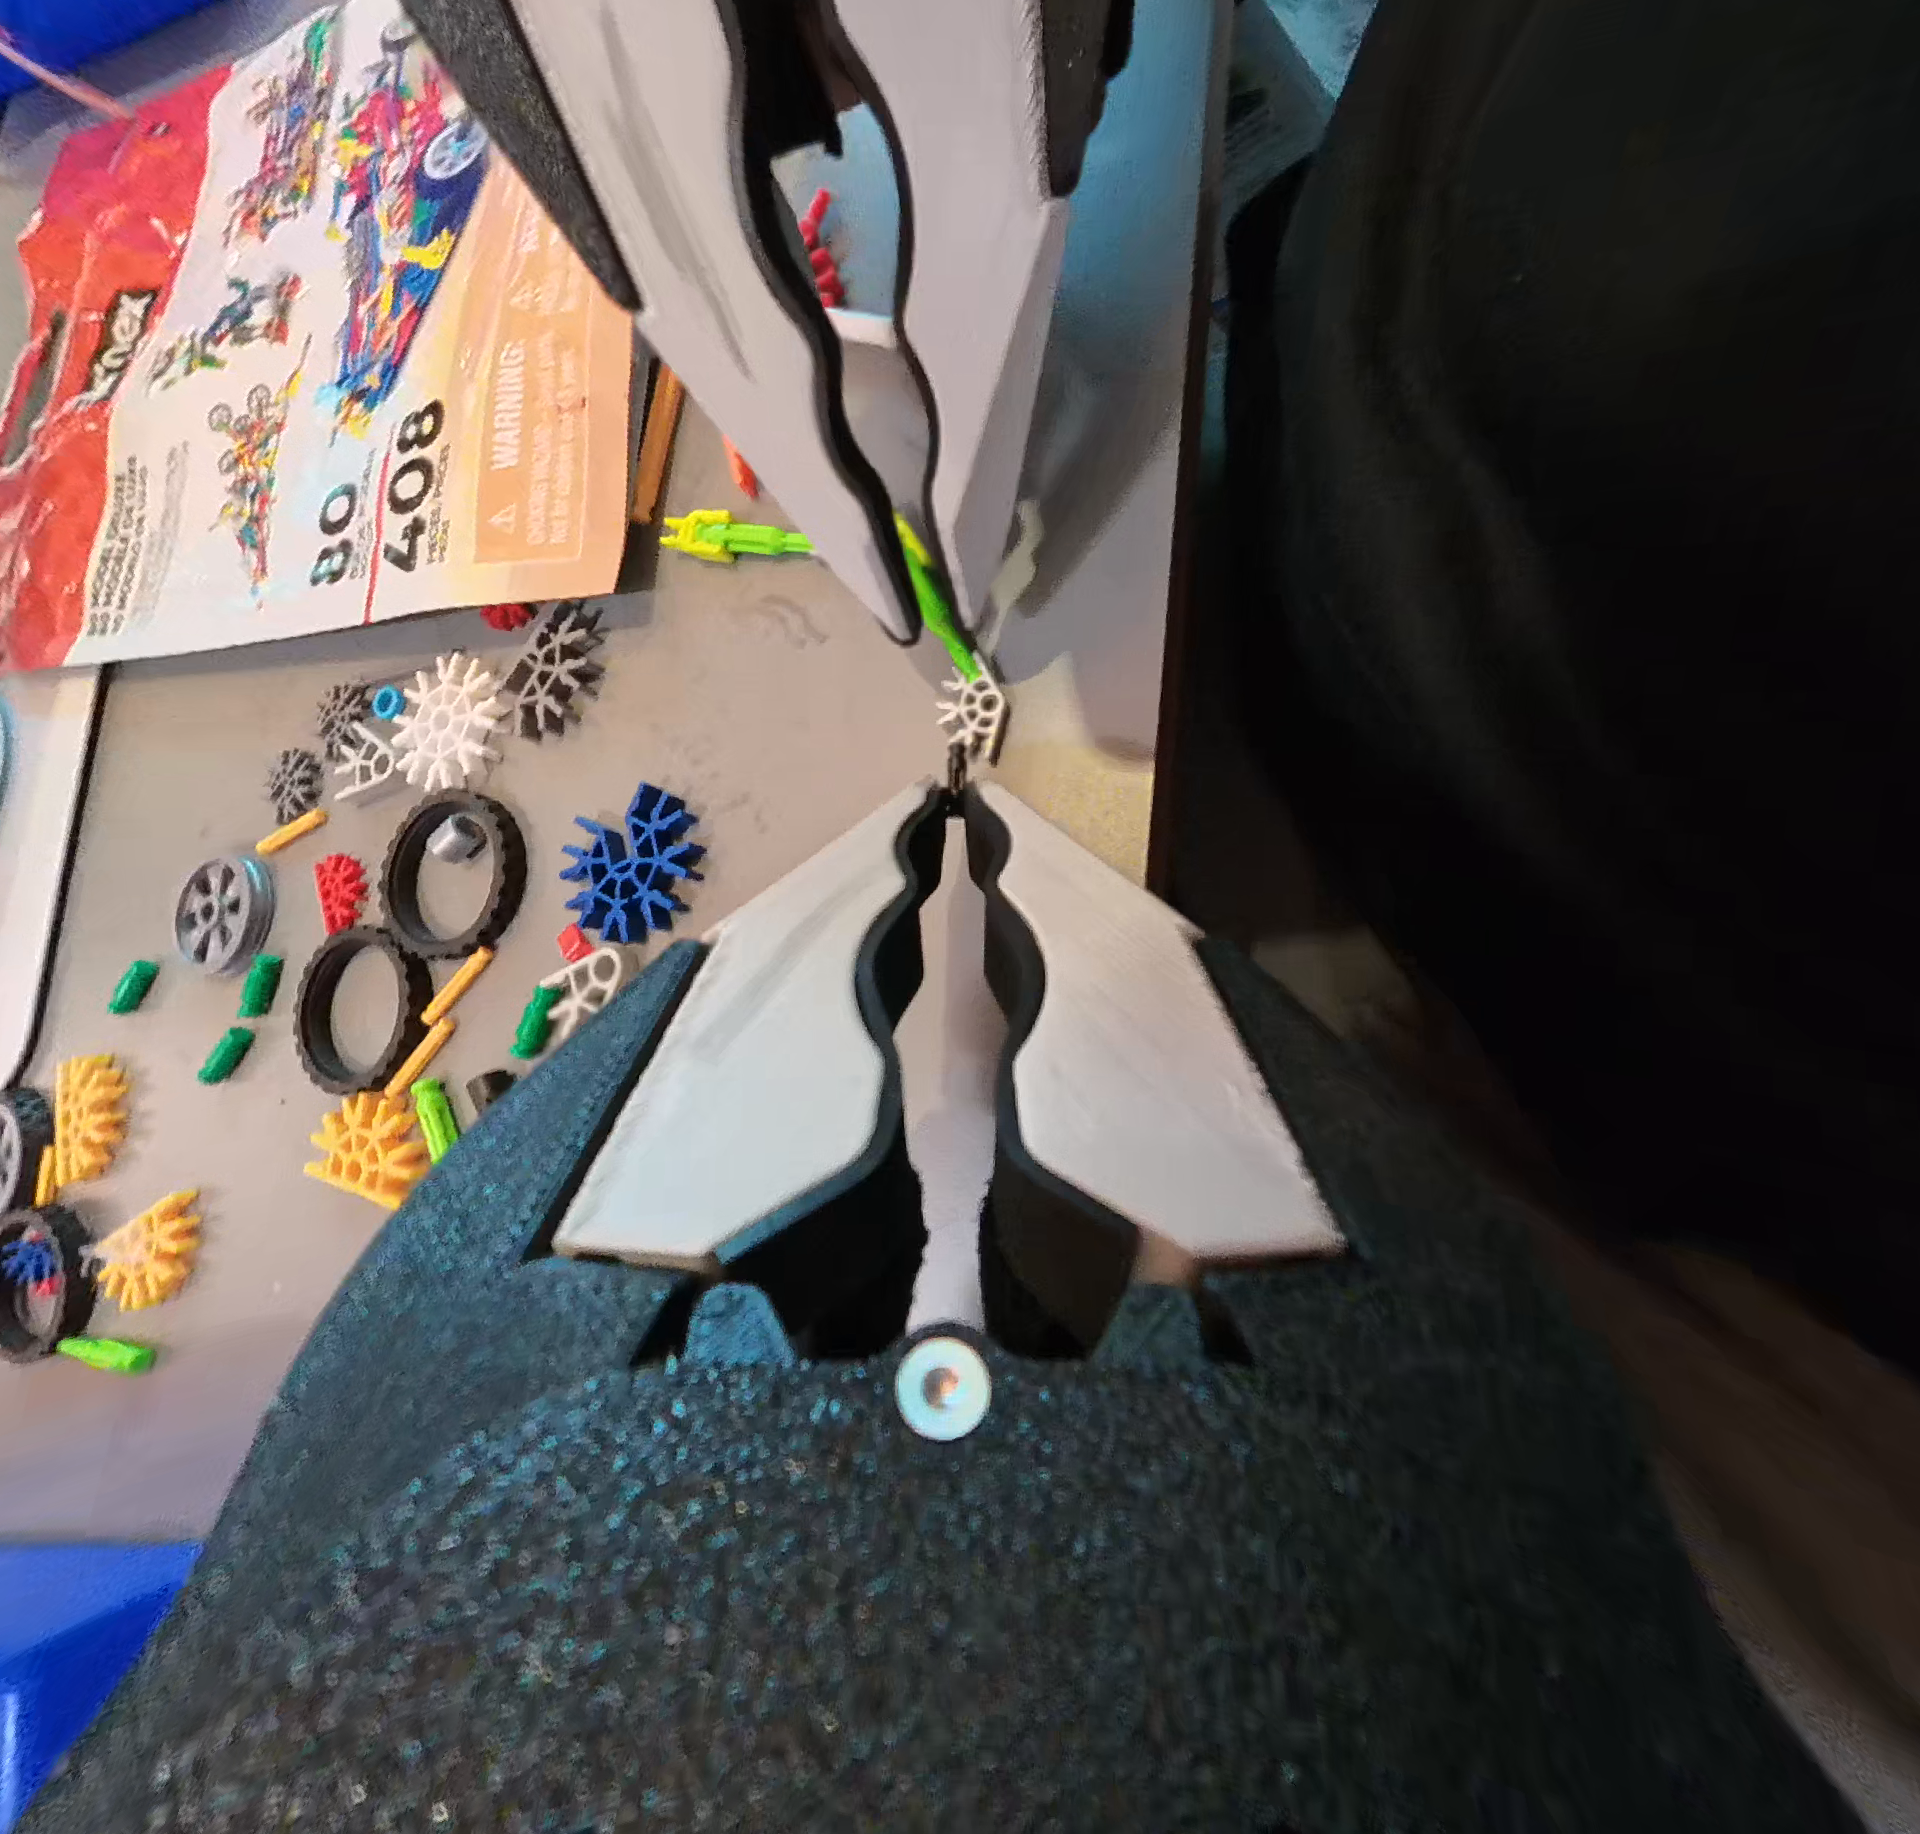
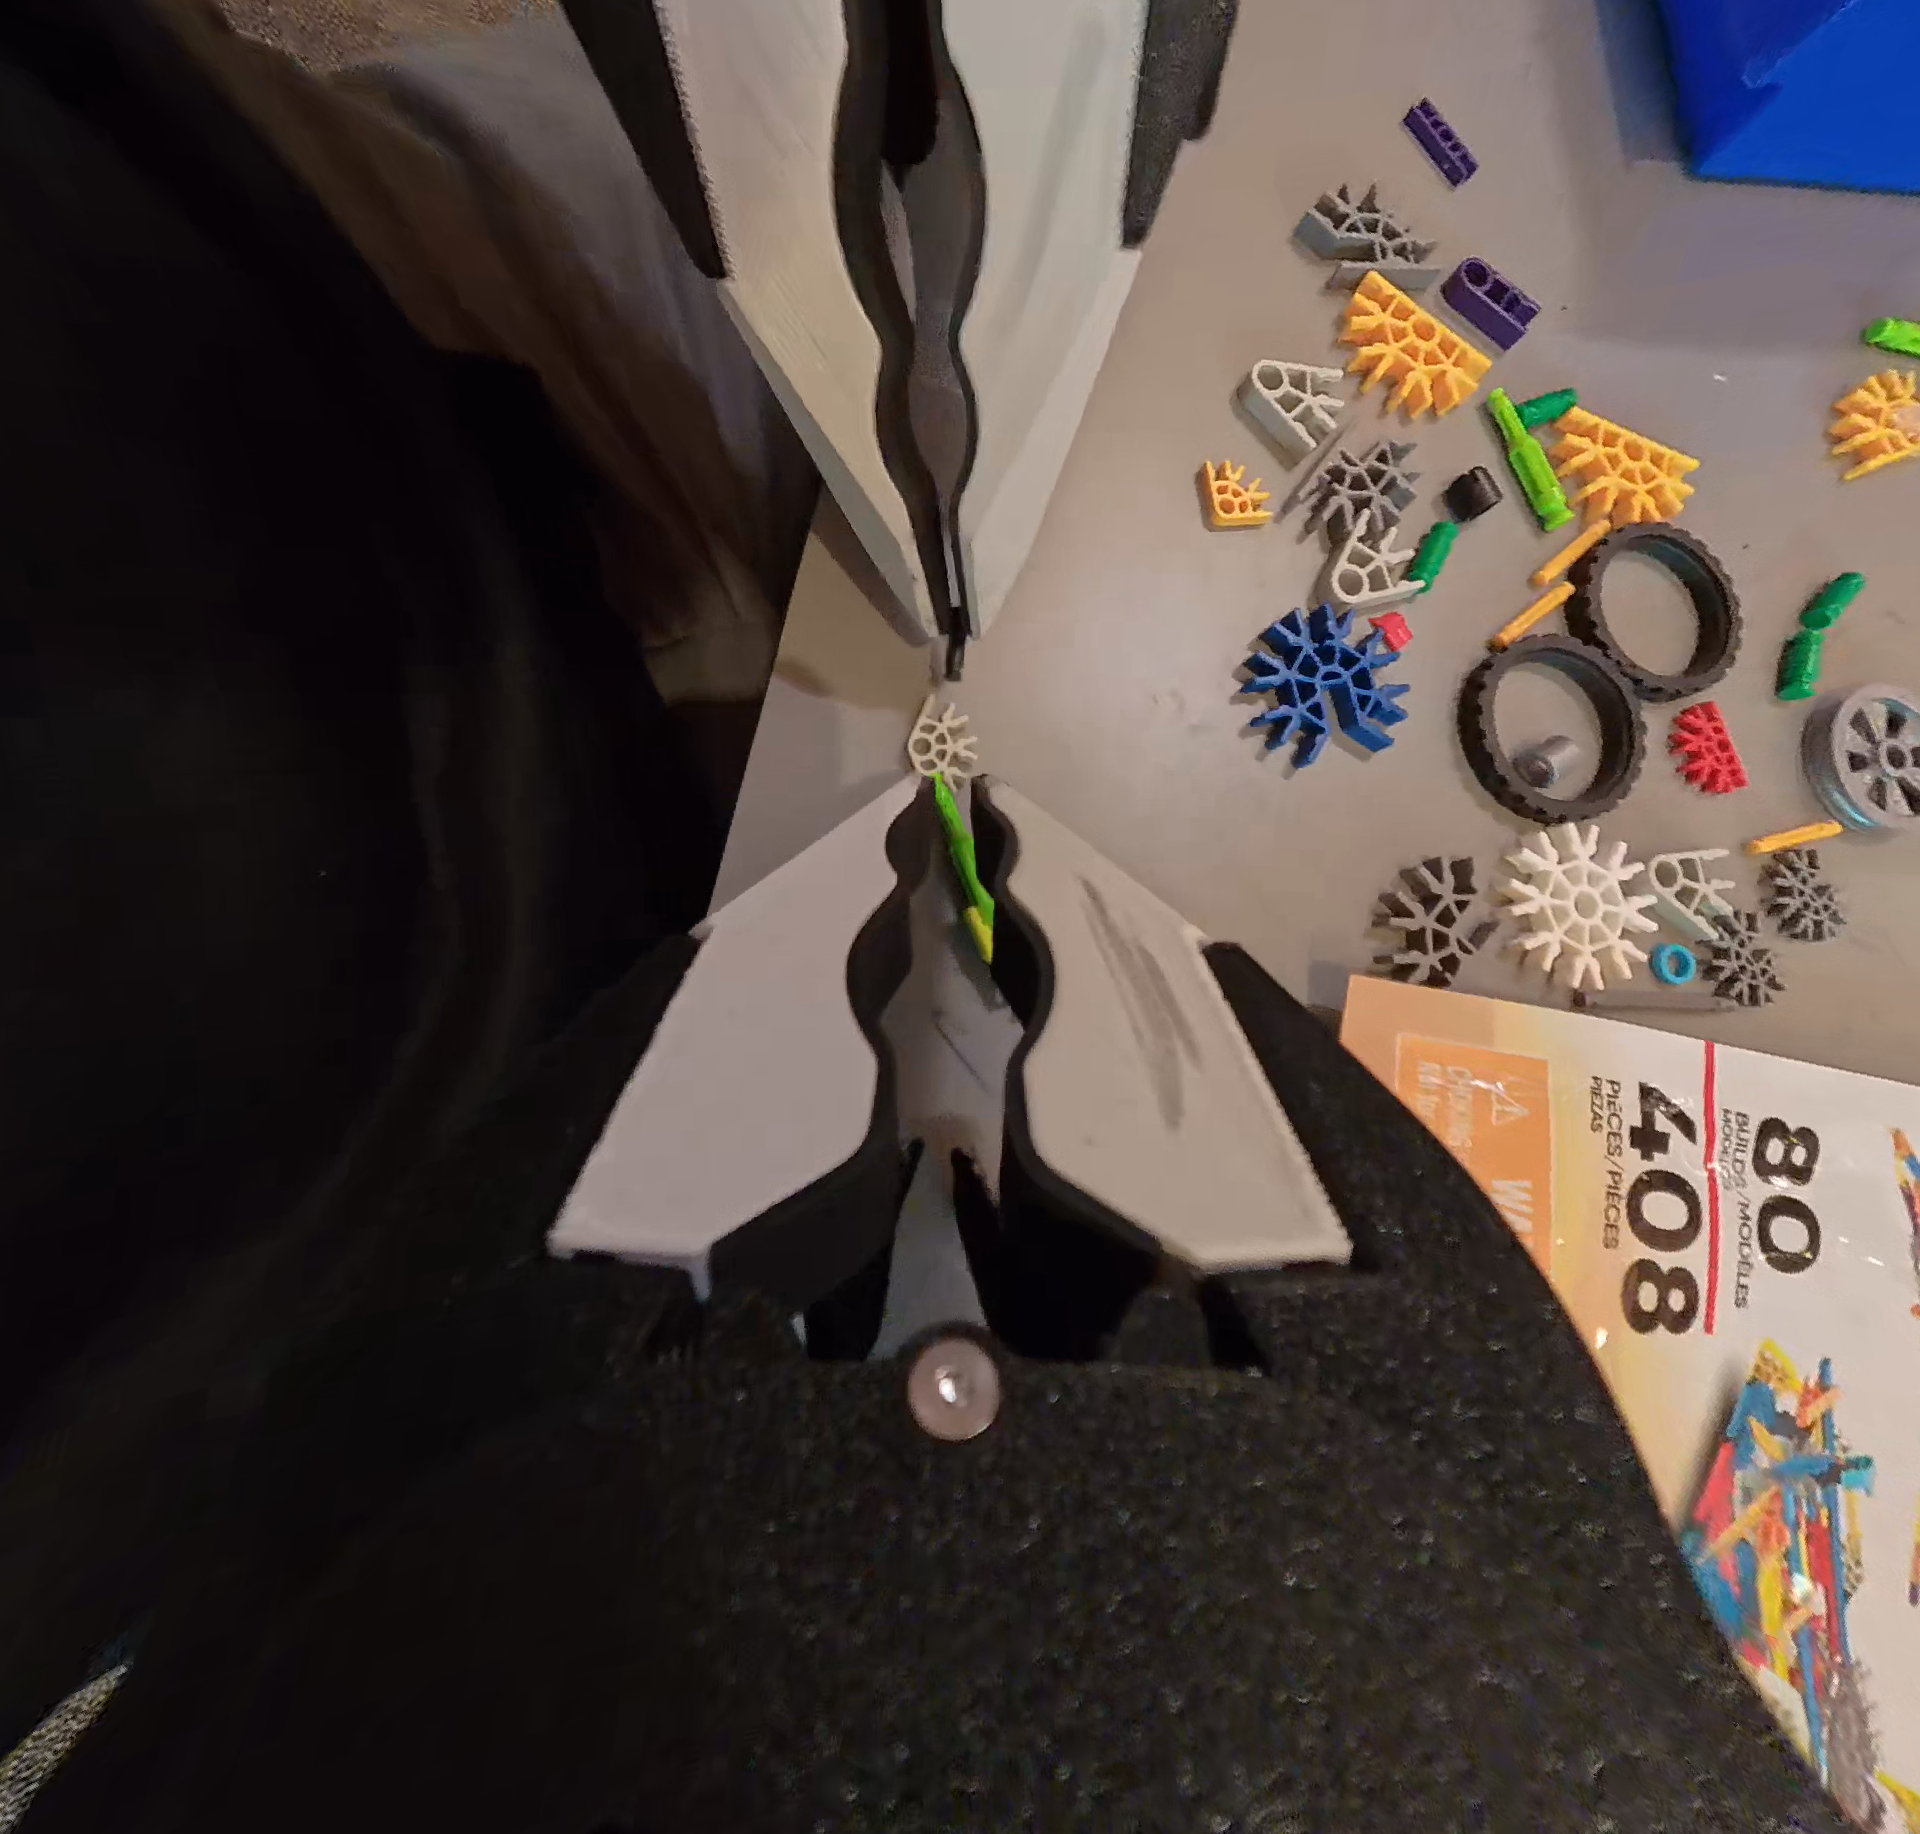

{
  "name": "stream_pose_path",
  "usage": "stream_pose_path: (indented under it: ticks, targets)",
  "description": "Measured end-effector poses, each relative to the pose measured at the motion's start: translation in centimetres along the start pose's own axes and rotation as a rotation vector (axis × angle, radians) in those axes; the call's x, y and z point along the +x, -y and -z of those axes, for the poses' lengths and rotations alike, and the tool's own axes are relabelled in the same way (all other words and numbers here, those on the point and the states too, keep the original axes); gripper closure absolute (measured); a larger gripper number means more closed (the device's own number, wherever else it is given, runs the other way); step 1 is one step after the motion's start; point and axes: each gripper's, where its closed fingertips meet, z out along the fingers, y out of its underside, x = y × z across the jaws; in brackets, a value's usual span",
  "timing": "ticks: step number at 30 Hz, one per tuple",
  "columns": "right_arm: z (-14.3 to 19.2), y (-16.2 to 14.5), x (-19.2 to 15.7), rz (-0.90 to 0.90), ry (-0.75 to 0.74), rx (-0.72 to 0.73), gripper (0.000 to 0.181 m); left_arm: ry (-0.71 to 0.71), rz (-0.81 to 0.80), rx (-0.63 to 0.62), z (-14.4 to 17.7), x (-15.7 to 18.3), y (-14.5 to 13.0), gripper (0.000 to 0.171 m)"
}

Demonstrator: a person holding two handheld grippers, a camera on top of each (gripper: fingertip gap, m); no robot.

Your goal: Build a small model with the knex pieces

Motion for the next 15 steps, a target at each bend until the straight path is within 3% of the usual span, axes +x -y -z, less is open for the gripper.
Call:
stream_pose_path:
  ticks: [15]
  targets:
    - [-0.7,-0.5,-0.6,0.015,0.045,-0.002,0.18,-0.105,-0.093,-0.019,-1.2,0.4,-0.3,0.171]
